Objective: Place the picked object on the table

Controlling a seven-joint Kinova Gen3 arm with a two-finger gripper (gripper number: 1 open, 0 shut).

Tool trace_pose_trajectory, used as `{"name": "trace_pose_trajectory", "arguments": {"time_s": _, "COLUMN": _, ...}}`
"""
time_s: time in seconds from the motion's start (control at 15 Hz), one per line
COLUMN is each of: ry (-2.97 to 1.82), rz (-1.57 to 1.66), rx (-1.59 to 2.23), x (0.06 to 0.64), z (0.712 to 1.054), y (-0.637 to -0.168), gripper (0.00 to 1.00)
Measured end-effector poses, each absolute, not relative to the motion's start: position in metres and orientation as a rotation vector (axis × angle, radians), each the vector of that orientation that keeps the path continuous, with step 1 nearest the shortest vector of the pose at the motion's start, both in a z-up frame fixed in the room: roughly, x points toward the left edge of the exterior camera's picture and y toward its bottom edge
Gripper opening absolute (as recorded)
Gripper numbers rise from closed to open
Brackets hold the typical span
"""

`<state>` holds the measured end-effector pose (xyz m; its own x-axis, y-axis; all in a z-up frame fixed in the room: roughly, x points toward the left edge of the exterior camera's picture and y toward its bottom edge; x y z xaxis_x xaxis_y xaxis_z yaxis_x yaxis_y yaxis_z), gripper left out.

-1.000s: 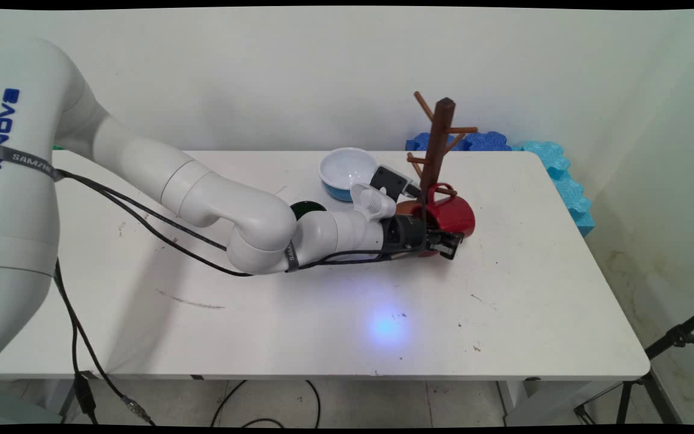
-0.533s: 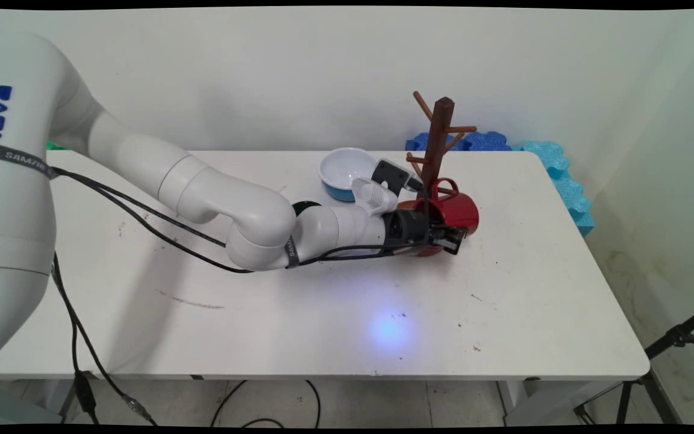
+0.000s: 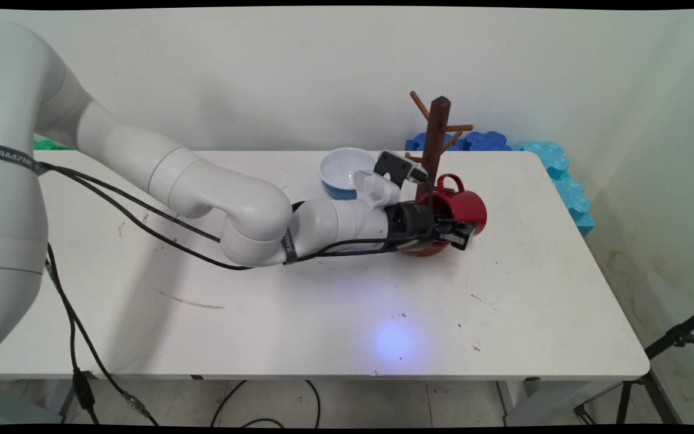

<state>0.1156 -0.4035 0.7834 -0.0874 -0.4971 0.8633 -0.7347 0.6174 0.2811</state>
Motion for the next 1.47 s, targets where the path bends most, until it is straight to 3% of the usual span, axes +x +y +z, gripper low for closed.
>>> {"name": "trace_pose_trajectory", "arguments": {"time_s": 0.93, "ry": -1.743, "rz": 0.195, "rx": 0.962, "x": 0.111, "z": 0.828, "y": -0.366, "gripper": 0.0}}
{"name": "trace_pose_trajectory", "arguments": {"time_s": 1.47, "ry": -1.86, "rz": 0.211, "rx": 0.892, "x": 0.137, "z": 0.873, "y": -0.35, "gripper": 0.0}}
